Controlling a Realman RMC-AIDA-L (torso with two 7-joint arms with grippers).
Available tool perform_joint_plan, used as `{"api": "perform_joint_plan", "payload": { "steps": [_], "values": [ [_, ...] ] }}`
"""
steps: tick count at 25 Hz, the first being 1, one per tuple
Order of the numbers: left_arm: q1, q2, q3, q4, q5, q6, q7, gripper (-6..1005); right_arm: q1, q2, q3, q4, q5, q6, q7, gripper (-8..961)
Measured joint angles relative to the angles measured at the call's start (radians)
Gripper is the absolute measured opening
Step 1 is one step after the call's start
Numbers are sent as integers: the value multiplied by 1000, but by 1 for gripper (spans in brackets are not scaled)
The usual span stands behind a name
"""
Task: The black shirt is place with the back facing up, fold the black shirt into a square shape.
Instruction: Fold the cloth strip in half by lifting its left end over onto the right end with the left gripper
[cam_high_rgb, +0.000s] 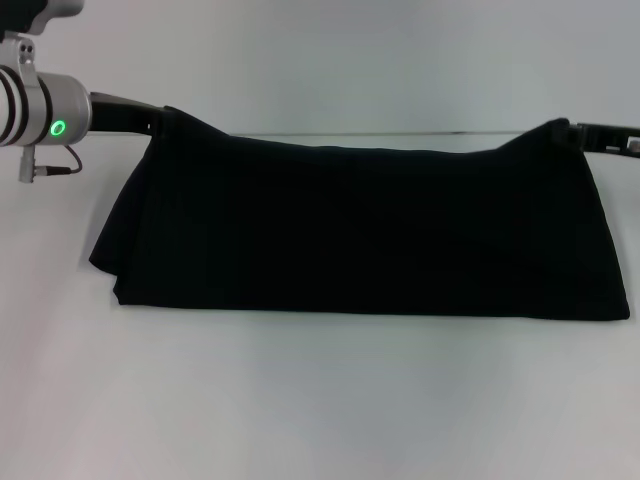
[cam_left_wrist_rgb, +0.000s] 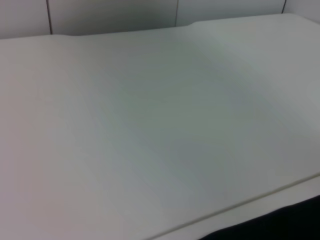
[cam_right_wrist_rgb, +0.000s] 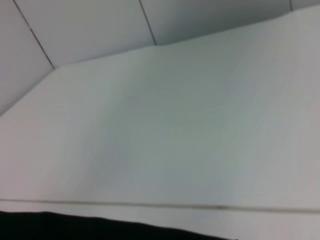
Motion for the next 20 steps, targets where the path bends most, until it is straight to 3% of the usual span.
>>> {"api": "perform_joint_plan", "payload": {
  "steps": [8,20],
  "values": [
    [-8,4,8,33,2,5,-25,-1,11,1,-13,-64,38,-35,34,66],
    [-7,1,25,-35,5,-110,-24,-2,10,1,-105,0,38,129,65,66]
  ]
}}
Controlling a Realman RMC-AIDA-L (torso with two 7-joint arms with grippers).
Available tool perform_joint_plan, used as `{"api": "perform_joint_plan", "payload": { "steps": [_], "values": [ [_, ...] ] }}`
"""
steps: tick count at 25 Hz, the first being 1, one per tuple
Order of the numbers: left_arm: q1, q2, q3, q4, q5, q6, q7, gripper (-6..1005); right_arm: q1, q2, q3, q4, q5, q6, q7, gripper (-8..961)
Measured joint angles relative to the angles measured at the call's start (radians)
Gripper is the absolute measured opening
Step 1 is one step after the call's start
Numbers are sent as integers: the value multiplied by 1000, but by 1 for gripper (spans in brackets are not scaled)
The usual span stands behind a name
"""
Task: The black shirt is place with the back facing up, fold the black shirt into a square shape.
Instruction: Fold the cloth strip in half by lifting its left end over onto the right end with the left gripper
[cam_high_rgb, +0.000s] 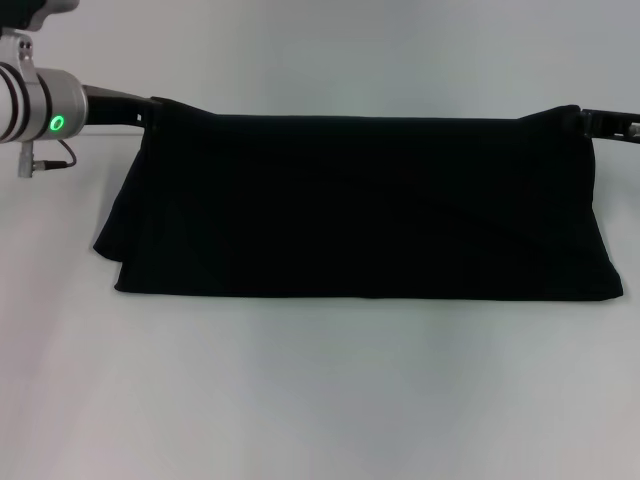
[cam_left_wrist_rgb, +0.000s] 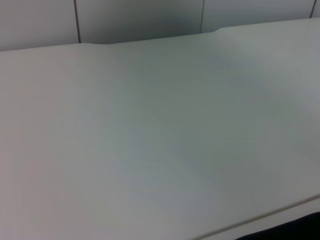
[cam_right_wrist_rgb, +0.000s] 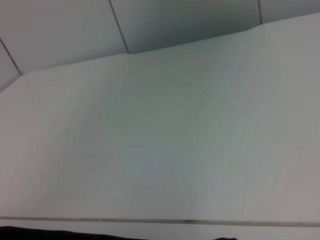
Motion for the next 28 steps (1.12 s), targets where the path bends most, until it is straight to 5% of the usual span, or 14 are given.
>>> {"api": "perform_joint_plan", "payload": {
  "steps": [11,19,25,28],
  "values": [
    [-17,-5,25,-18,0,-34,6,-1,3,-1,-1,17,0,32,-3,65],
    [-27,-34,84,-47,-2,-150,7,23,4,9,-1,44,-1,84,2,166],
    [-27,-45,90,-84,-1,-231,7,141,-5,12,2,45,0,141,29,242],
    [-20,-46,85,-90,-2,-260,1,201,-8,12,5,37,0,141,29,372]
  ]
}}
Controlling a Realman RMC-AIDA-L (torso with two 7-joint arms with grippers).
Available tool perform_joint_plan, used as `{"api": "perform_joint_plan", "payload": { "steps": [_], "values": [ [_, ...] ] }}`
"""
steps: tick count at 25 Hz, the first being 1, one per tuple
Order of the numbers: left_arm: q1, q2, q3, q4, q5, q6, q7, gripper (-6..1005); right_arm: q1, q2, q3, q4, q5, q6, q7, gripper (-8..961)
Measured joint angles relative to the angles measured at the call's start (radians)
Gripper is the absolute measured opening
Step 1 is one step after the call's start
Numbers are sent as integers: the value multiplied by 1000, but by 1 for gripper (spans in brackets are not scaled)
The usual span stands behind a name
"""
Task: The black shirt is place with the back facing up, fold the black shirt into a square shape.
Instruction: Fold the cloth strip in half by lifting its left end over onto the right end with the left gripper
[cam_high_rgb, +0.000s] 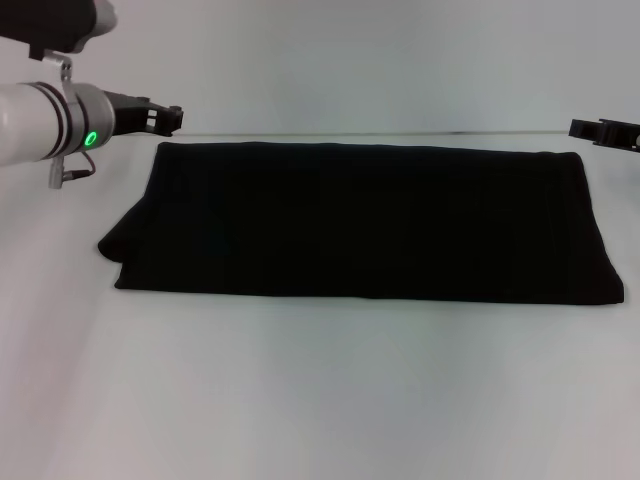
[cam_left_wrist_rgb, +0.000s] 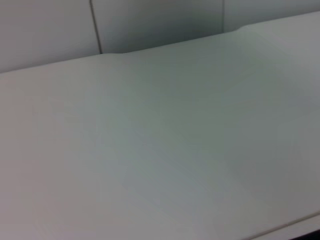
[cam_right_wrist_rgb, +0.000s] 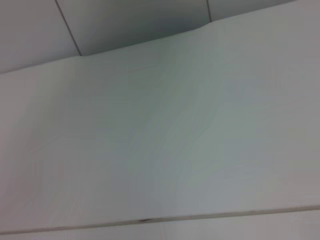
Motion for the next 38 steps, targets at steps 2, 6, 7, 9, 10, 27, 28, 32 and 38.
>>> {"api": "perform_joint_plan", "payload": {
  "steps": [2,6,7,9,10,27,28,32,38],
  "values": [
    [9,0,-4,10,-3,3,-6,240,-3,-6,3,-3,0,-35,1,459],
    [56,-2,-1,105,0,140,-56,427,-27,-23,8,-18,20,-171,3,548],
    [72,-4,0,137,-1,190,-68,474,-40,-26,9,-29,33,-209,3,570],
    [108,-9,1,213,-5,302,-92,552,-71,-28,9,-56,65,-287,3,615],
    [130,-14,1,258,-5,369,-102,591,-91,-28,9,-75,83,-327,3,637],
    [267,-4,1,403,67,763,-299,924,-286,-104,-3,-147,147,-735,3,794],
    [269,-4,1,390,74,751,-301,922,-288,-105,-3,-148,147,-732,3,794],
    [277,-10,0,362,83,696,-304,915,-281,-106,-3,-148,144,-718,3,793],
    [274,-12,4,332,84,672,-300,904,-260,-108,-5,-149,133,-686,3,793]
  ]
}}
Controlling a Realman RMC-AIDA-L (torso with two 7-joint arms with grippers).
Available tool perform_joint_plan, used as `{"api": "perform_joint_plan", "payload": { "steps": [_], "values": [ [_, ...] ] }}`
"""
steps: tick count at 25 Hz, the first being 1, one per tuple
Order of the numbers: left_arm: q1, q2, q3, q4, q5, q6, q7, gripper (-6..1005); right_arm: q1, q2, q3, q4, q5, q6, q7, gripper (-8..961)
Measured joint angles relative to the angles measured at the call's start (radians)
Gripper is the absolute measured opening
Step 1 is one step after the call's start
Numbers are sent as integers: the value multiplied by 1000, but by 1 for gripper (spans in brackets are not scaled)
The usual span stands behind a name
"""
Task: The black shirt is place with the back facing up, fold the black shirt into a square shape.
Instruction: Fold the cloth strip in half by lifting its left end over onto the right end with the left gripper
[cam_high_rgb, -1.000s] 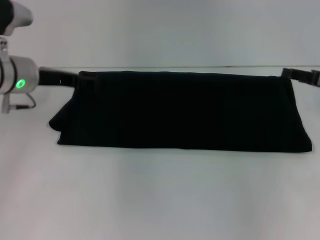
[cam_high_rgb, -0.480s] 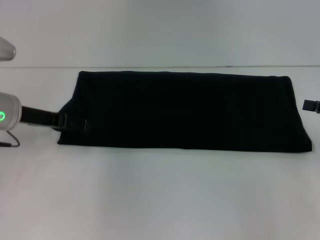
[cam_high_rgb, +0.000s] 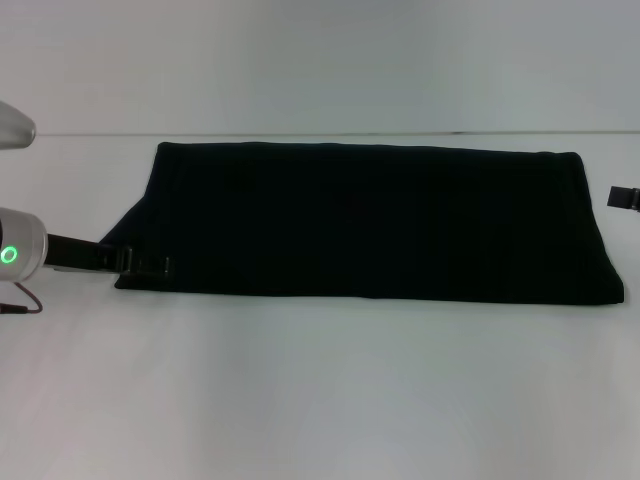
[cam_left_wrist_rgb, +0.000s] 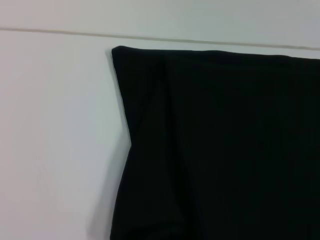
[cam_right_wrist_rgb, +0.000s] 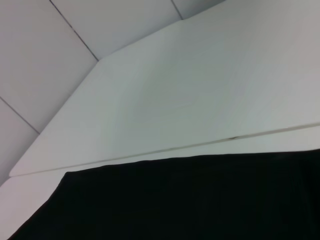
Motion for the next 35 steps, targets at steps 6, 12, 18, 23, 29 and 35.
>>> {"api": "perform_joint_plan", "payload": {
  "steps": [6,12,18,23,29,35],
  "values": [
    [-2,-2,0,7,-4,8,15,893,5,0,-3,0,-1,19,1,792],
    [2,-2,0,1,-4,3,47,811,7,-2,-3,0,-1,20,8,791],
    [4,-2,-8,2,-7,0,53,695,2,-7,-3,0,-1,20,8,788],
    [4,-2,-7,1,-3,-1,54,482,-1,-11,-3,0,-36,31,20,785],
    [4,-2,-2,-1,-1,-2,54,203,16,-11,-10,0,-163,75,87,785],
    [3,-2,0,-1,-1,2,55,-3,43,2,-61,12,-209,97,121,784]
  ]
}}
